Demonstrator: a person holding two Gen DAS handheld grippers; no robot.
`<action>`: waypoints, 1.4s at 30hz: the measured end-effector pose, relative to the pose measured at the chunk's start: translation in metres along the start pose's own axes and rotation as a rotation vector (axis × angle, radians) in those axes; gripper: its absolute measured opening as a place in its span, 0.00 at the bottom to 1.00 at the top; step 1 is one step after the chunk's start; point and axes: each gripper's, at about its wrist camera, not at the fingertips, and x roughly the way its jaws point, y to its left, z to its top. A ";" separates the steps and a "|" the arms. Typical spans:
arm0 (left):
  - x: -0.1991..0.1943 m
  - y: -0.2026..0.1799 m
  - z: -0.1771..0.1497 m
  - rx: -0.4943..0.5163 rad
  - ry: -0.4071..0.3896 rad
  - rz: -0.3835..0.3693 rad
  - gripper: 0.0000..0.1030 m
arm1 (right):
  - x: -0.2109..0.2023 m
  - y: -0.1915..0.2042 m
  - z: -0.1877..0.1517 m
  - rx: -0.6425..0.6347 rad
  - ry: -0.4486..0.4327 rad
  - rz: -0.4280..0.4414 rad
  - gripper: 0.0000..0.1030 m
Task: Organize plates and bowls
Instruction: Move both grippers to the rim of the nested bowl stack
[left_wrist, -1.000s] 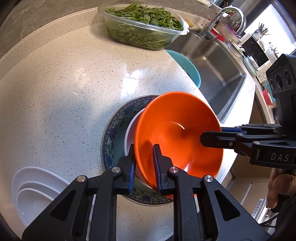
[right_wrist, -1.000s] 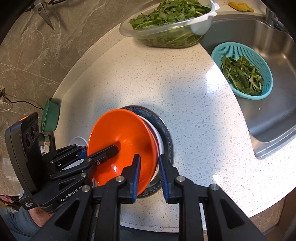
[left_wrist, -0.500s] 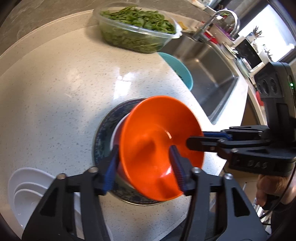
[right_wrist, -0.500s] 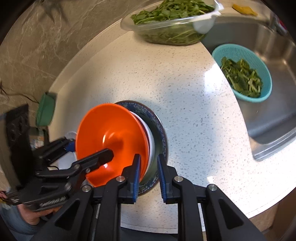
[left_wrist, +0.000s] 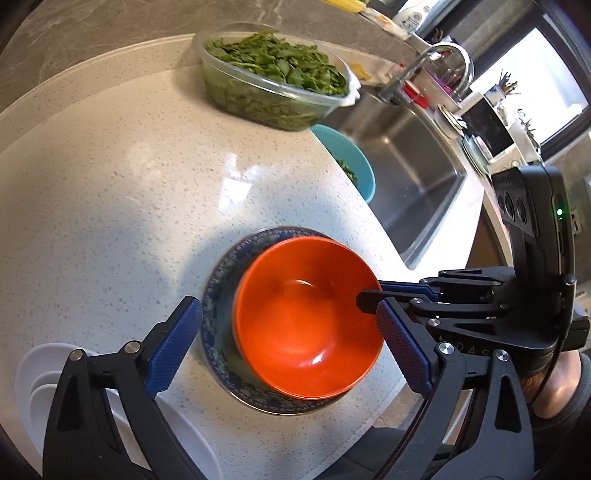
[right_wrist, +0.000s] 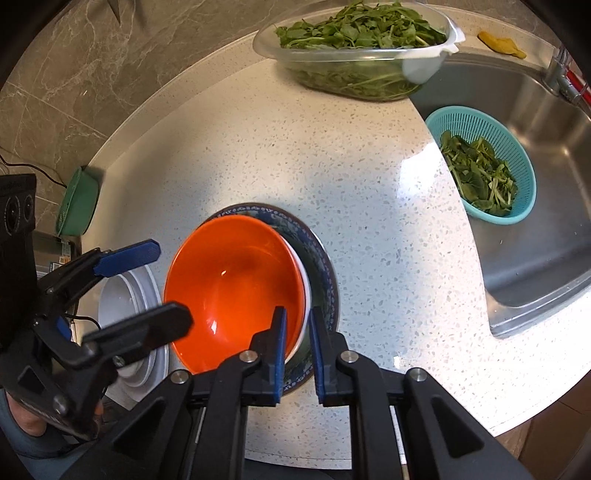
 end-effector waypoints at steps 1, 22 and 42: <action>-0.002 0.001 0.000 -0.004 -0.004 0.001 0.93 | 0.000 0.000 0.001 -0.001 -0.001 -0.003 0.14; -0.067 0.026 -0.061 -0.074 -0.146 0.079 1.00 | -0.076 -0.037 0.016 -0.052 -0.195 0.214 1.00; -0.035 -0.004 -0.149 -0.654 -0.207 0.371 0.92 | 0.017 -0.049 0.086 -0.432 0.182 0.265 0.56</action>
